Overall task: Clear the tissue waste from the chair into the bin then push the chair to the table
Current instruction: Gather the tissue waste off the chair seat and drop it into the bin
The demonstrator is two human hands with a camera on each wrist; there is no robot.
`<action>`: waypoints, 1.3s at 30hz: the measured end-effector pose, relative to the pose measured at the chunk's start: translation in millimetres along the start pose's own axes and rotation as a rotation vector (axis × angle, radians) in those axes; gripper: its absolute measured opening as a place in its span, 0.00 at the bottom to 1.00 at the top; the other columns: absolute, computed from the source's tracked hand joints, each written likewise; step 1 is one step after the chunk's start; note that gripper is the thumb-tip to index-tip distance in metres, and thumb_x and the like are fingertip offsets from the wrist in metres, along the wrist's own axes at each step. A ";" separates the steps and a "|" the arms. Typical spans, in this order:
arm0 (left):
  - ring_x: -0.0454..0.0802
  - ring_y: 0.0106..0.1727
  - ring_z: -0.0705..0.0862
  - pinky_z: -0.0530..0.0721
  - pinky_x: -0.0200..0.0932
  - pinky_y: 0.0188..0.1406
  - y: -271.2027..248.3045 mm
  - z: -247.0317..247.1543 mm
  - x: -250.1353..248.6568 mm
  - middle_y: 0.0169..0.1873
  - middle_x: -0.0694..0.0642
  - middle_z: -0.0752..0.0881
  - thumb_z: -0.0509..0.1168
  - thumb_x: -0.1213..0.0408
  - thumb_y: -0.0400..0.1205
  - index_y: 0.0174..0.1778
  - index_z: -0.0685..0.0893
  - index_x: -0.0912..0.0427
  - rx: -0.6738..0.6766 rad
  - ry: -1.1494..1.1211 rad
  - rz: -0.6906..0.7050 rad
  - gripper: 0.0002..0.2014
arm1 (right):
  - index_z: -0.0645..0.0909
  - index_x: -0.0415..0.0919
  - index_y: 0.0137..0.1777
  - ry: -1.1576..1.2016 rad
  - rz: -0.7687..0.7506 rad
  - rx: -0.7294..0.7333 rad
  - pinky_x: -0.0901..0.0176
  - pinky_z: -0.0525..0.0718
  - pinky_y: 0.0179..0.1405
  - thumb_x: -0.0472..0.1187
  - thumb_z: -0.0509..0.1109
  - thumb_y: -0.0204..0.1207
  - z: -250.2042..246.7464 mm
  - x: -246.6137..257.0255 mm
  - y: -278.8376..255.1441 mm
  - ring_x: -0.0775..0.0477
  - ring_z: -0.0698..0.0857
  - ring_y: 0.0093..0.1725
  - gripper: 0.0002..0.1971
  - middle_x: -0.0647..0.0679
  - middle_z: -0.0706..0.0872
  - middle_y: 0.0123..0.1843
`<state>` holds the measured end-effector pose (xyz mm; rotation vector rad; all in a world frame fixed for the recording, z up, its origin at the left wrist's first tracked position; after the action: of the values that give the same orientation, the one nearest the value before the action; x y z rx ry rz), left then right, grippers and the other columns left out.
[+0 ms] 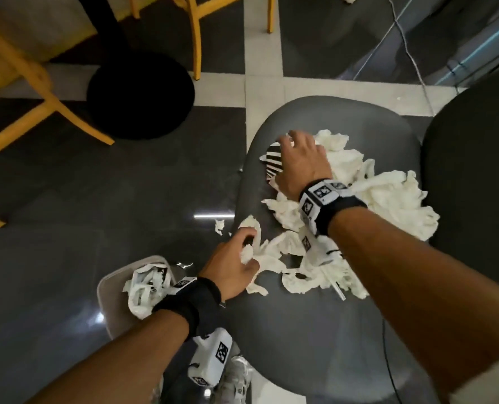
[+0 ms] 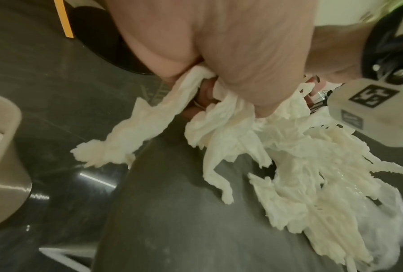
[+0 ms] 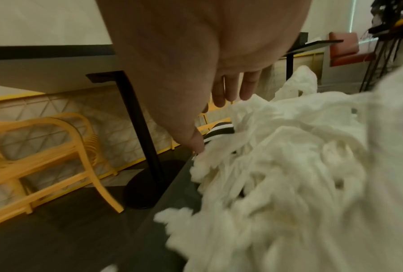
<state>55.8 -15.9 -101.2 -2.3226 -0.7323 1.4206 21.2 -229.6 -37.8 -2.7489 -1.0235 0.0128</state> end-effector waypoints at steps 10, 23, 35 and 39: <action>0.48 0.31 0.80 0.77 0.40 0.31 12.7 -64.0 2.0 0.29 0.51 0.83 0.70 0.55 0.76 0.41 0.83 0.61 -0.147 -0.118 -0.106 0.11 | 0.68 0.46 0.77 -0.338 -0.030 0.175 0.30 0.61 0.81 0.63 0.81 0.60 11.3 -8.6 27.4 0.30 0.75 0.74 0.47 0.37 0.77 0.72; 0.54 0.34 0.81 0.78 0.45 0.34 -32.8 -119.0 77.4 0.32 0.56 0.82 0.63 0.69 0.77 0.39 0.79 0.59 -0.338 -0.175 -0.217 0.02 | 0.78 0.42 0.54 0.150 -0.145 -0.107 0.44 0.81 0.51 0.55 0.63 0.72 -41.4 97.3 -42.2 0.36 0.83 0.49 0.18 0.42 0.86 0.50; 0.47 0.47 0.78 0.73 0.45 0.42 -79.9 -119.4 252.7 0.46 0.50 0.80 0.61 0.59 0.78 0.64 0.75 0.55 -0.155 -0.570 -0.539 0.17 | 0.84 0.39 0.60 0.487 0.165 0.657 0.53 0.83 0.53 0.50 0.66 0.78 192.7 256.8 -116.6 0.37 0.88 0.58 0.18 0.40 0.90 0.57; 0.53 0.47 0.80 0.78 0.48 0.48 -63.8 -86.8 318.7 0.51 0.58 0.83 0.60 0.66 0.76 0.67 0.74 0.54 -0.040 -0.445 -0.546 0.21 | 0.85 0.40 0.60 0.367 0.097 0.778 0.53 0.84 0.52 0.50 0.66 0.80 282.4 286.6 -122.1 0.38 0.89 0.56 0.17 0.42 0.90 0.57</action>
<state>235.9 219.4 -260.5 -1.6374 -1.3964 1.6559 137.2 100.0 -271.7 -1.9864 -0.6057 -0.0631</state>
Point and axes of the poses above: each hand's wrist, its own y-axis towards the middle knuckle, its own z-axis out of the palm, x = y × z, the point moved 6 cm from there along y, towards the middle knuckle
